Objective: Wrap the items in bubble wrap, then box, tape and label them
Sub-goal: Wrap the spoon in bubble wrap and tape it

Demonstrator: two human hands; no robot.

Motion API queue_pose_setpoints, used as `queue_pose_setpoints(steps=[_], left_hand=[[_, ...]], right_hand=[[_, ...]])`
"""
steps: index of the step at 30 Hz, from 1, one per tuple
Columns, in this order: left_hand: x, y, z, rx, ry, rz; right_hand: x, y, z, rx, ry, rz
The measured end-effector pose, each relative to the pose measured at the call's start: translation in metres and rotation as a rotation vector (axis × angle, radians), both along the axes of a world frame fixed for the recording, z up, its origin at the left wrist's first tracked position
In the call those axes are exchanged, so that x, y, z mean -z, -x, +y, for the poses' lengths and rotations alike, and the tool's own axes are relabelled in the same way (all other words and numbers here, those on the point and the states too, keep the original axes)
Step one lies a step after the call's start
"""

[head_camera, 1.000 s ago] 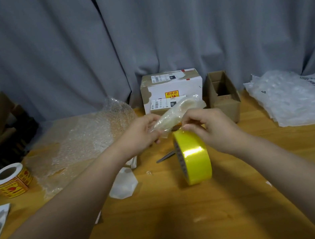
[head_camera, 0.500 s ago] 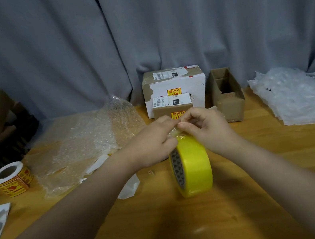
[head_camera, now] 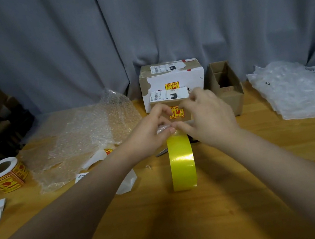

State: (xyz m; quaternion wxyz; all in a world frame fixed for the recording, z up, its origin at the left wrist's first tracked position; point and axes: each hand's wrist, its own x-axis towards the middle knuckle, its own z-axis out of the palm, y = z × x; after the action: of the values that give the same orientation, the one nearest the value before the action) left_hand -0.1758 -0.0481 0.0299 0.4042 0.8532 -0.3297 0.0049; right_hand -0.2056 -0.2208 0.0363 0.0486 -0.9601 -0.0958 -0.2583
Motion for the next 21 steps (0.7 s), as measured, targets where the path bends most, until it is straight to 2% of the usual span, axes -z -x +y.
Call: queue_pose_setpoints(steps=[2,4,7,8,9,10,12,13,15,18,21], left_hand=[[0.000,-0.001,0.000,0.007,0.033,0.009],[-0.001,-0.001,-0.002,-0.029,0.061,-0.003],[0.001,0.001,-0.005,-0.303,0.052,-0.184],[0.000,0.003,-0.005,-0.413,0.043,-0.175],[-0.001,0.003,-0.004,-0.481,0.041,-0.060],[-0.002,0.004,-0.003,-0.493,0.054,0.134],[0.002,0.006,0.000,-0.406,0.106,0.503],[0.005,0.007,0.001,-0.377,0.147,0.583],[0.009,0.008,0.000,-0.368,0.207,0.620],[0.011,0.011,-0.006,-0.277,0.190,0.629],[0.011,0.009,-0.009,-0.241,0.183,0.597]], right_hand=[[-0.002,-0.006,-0.001,-0.166,0.091,0.188],[-0.003,-0.009,0.002,-0.185,0.020,0.408],[-0.003,-0.014,0.003,-0.165,-0.087,0.438],[-0.002,-0.014,0.002,-0.162,-0.149,0.427],[-0.002,-0.014,0.001,-0.162,-0.231,0.419],[-0.001,-0.014,0.000,-0.150,-0.314,0.423],[-0.002,-0.016,-0.001,-0.121,-0.429,0.434],[-0.002,-0.016,0.000,-0.110,-0.454,0.437],[-0.005,-0.018,0.001,-0.080,-0.486,0.433],[-0.014,-0.019,0.001,-0.033,-0.597,0.436],[-0.023,-0.018,-0.001,-0.020,-0.925,0.496]])
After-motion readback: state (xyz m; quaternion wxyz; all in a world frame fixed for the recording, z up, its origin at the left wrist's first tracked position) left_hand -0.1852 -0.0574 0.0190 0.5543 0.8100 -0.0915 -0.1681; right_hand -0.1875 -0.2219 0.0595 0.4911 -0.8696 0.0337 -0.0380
